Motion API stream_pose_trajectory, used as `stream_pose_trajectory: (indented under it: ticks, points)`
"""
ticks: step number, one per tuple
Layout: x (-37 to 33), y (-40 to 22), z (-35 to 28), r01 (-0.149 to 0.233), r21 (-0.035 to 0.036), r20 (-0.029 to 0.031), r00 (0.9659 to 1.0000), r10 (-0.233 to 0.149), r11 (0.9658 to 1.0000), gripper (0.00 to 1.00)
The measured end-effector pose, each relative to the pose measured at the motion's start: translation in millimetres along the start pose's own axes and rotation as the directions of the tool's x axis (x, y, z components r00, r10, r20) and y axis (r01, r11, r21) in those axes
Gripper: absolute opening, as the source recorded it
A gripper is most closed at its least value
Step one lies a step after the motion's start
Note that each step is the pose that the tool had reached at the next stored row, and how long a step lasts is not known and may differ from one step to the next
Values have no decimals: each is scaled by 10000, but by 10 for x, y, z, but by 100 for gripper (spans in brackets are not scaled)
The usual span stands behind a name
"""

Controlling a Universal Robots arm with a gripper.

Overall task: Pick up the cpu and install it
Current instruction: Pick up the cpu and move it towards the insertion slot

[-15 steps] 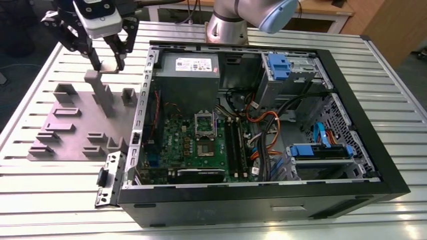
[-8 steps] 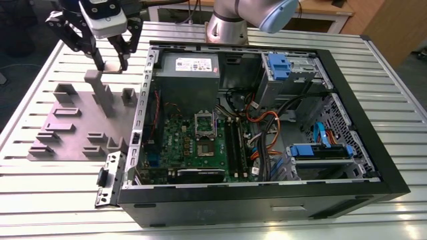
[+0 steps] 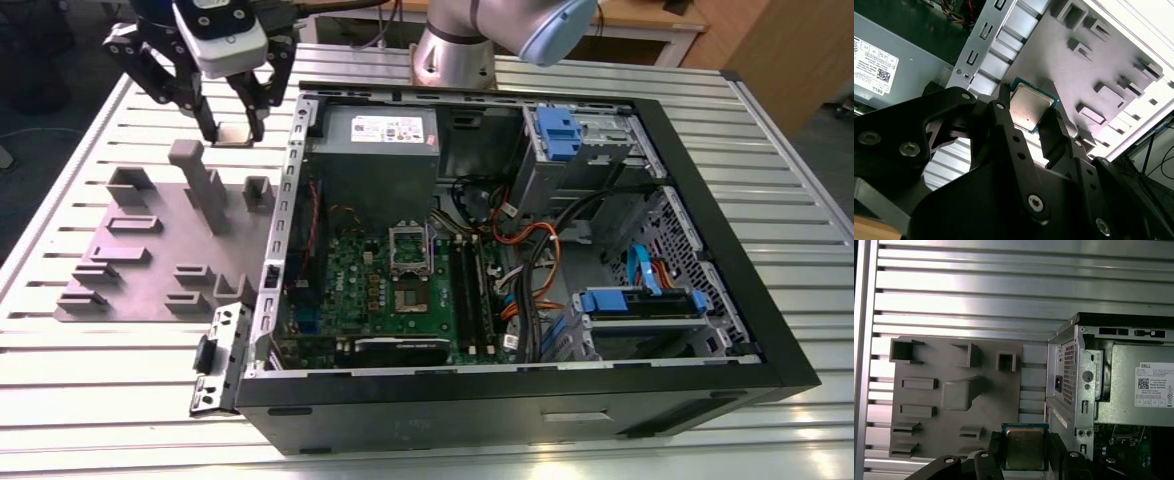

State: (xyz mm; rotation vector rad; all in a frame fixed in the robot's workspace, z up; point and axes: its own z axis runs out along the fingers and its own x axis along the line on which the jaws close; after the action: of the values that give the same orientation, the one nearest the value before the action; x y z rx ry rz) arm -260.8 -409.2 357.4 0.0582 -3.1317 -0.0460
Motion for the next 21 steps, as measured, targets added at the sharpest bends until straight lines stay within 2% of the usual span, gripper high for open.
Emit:
stream_pose_trajectory:
  ticks: [21]
  points:
    - [-240,-11,-2,-5,1,0,10000,5,10000,47]
